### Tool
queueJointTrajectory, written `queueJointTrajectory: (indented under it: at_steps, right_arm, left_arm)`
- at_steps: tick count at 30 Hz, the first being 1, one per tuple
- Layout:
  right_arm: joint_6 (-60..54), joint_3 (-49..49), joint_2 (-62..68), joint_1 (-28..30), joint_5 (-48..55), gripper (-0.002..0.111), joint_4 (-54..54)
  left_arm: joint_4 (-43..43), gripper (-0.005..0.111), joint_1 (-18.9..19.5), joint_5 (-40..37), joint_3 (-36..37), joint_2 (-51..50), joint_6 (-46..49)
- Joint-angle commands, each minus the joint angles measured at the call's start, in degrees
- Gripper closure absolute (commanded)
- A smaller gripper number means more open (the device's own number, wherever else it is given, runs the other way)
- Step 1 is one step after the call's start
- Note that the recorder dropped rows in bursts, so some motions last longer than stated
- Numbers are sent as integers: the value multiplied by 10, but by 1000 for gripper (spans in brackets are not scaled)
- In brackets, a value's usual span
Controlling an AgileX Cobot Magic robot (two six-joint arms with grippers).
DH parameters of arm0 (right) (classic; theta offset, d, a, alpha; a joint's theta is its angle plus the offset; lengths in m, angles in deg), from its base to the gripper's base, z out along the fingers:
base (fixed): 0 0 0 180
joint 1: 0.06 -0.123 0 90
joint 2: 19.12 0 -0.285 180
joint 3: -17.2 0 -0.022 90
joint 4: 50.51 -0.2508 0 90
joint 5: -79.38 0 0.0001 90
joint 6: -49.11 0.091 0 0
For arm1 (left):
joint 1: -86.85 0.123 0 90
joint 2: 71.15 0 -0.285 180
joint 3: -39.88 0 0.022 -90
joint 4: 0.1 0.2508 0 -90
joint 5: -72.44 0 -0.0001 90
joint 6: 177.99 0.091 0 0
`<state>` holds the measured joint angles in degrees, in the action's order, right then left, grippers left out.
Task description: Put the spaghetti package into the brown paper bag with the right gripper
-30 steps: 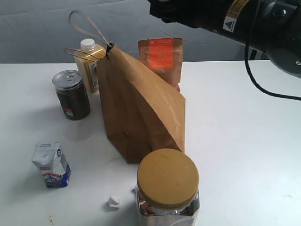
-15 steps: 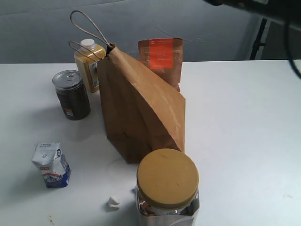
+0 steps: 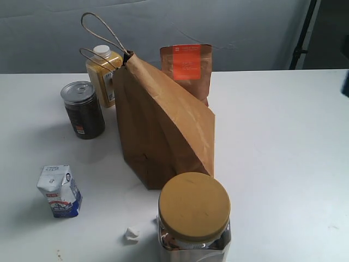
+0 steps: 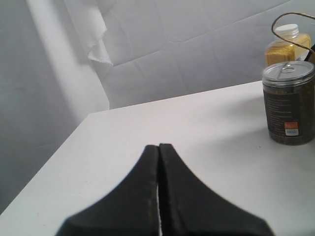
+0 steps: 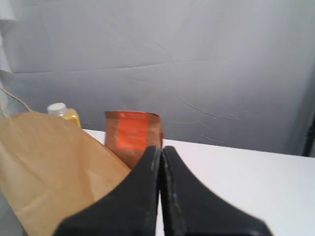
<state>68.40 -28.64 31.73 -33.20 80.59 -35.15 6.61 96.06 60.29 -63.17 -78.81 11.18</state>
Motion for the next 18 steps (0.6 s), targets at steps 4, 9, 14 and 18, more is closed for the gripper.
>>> queueJointTrajectory:
  at_steps: [4, 9, 14, 18]
  right_arm:
    - [-46, -178, -220, 129, -9, 108, -67]
    - [-43, -233, -349, 186, 22, 108, -92]
    - [-43, -278, -425, 203, 42, 108, -125]
    - [-61, -307, -431, 204, 63, 108, -131]
  left_arm:
    - [-2, 107, -1, 1, 3, -1, -2]
    - [-2, 107, -1, 1, 3, -1, -2]
    - [-2, 107, -1, 1, 3, -1, -2]
    - [-2, 107, -1, 1, 3, -1, -2]
